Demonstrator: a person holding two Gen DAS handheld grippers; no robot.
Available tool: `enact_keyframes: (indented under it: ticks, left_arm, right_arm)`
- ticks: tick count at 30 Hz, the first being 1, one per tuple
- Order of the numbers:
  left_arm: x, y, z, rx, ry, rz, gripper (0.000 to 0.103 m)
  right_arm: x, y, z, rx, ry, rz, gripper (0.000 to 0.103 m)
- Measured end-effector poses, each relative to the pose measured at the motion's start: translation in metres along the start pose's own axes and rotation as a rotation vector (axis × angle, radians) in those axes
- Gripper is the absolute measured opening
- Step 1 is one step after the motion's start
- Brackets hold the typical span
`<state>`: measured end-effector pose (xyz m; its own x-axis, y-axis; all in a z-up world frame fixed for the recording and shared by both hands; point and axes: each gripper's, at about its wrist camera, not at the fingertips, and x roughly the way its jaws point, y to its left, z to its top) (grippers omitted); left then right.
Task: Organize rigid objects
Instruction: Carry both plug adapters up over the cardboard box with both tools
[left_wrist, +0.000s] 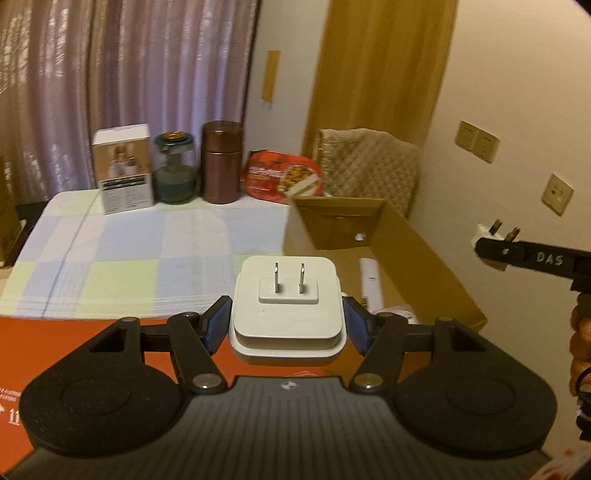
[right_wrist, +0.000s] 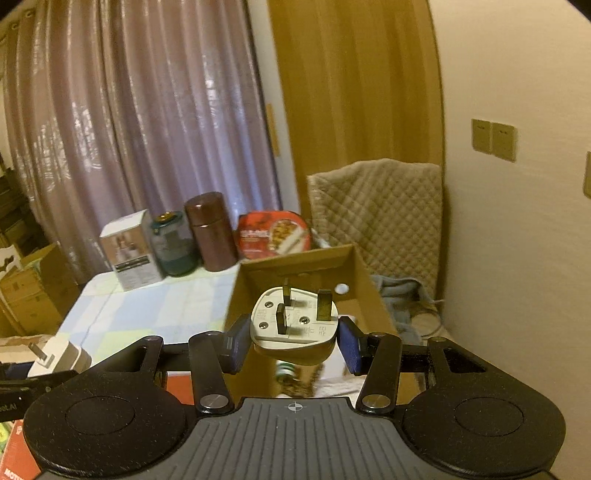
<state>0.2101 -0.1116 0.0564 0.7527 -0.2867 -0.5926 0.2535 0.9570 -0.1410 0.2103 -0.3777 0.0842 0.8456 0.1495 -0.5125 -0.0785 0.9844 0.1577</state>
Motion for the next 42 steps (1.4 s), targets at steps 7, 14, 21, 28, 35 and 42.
enact_keyframes:
  ticks: [7,14,21,28,35,42]
  left_arm:
    - [0.019,-0.038,0.002,0.05,0.027,-0.037,0.06]
    - [0.04,-0.065,0.005,0.092,0.047,-0.067,0.06]
    - [0.06,-0.082,0.007,0.119,0.067,-0.09,0.06]
    - [0.081,-0.093,0.008,0.15,0.087,-0.106,0.06]
    - [0.104,-0.099,0.009,0.18,0.107,-0.119,0.06]
    - [0.132,-0.101,0.017,0.206,0.128,-0.133,0.06]
  right_arm:
    - [0.002,-0.024,-0.009,0.019,0.024,-0.009,0.047]
    - [0.008,-0.043,-0.012,0.026,0.043,-0.018,0.047]
    - [0.02,-0.054,-0.01,0.015,0.06,-0.027,0.047]
    - [0.036,-0.058,-0.01,0.004,0.077,-0.014,0.047]
    - [0.057,-0.06,-0.012,-0.005,0.103,-0.003,0.047]
    - [0.076,-0.068,-0.012,0.006,0.129,-0.013,0.047]
